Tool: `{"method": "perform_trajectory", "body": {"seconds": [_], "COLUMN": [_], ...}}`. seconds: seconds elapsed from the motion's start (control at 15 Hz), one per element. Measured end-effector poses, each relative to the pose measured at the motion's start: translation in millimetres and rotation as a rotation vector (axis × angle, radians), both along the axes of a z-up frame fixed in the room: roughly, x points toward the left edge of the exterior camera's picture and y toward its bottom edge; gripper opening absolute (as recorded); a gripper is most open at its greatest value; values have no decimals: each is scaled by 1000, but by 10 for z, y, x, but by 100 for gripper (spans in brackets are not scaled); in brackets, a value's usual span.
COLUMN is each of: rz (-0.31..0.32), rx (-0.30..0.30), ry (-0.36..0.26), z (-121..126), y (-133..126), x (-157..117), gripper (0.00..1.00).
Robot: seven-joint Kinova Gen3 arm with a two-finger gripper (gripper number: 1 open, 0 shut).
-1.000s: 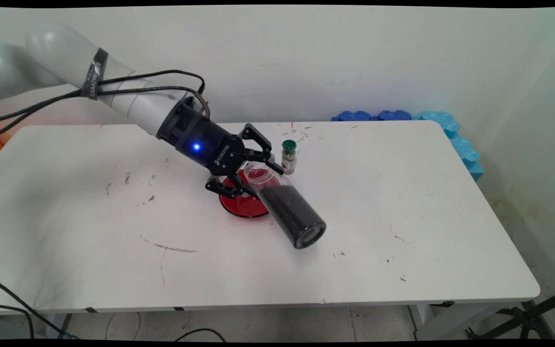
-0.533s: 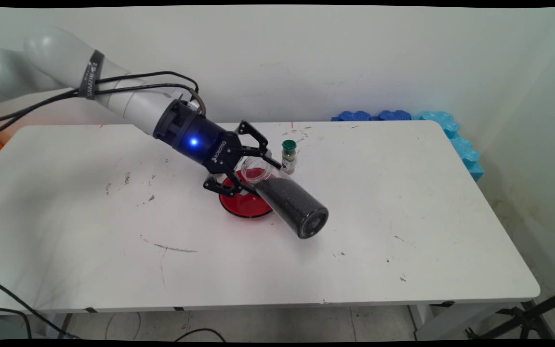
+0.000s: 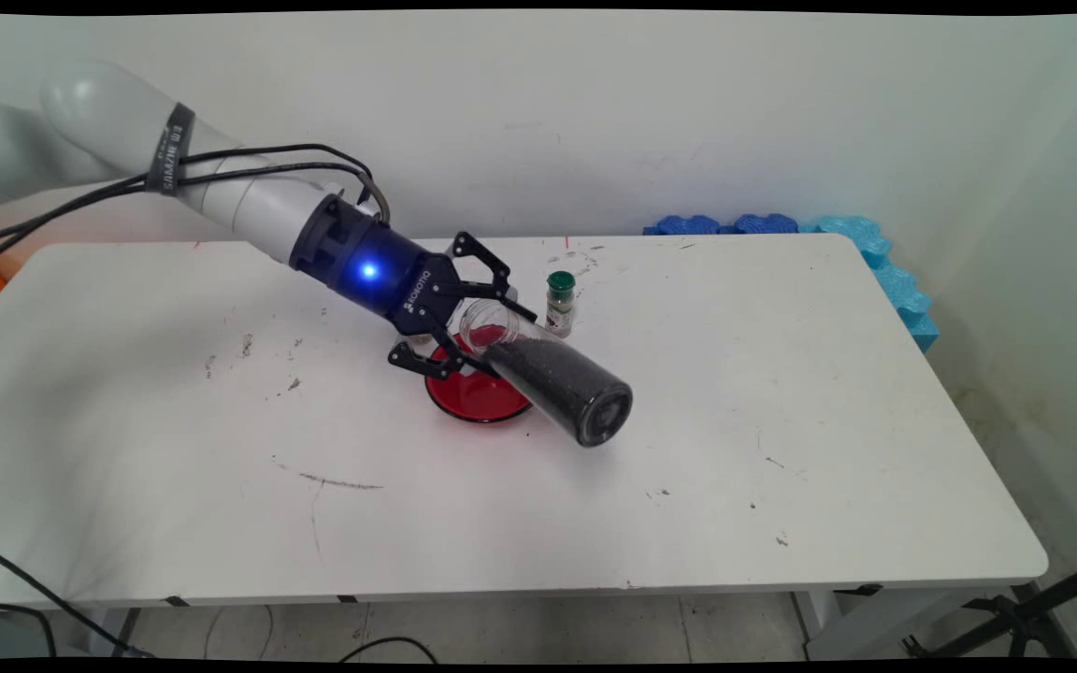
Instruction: Pour the black seasoning powder in the red bowl
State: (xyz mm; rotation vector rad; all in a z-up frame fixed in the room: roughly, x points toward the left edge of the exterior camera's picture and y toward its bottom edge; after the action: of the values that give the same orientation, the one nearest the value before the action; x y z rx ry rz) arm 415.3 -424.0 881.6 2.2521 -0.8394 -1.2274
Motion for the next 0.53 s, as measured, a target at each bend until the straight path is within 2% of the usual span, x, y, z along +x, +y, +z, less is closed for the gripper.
{"method": "perform_trajectory", "body": {"seconds": [0.53], "rz": [64], "rx": [41], "ry": [24], "z": [-52], "y": [-61], "x": [62], "gripper": [0]}}
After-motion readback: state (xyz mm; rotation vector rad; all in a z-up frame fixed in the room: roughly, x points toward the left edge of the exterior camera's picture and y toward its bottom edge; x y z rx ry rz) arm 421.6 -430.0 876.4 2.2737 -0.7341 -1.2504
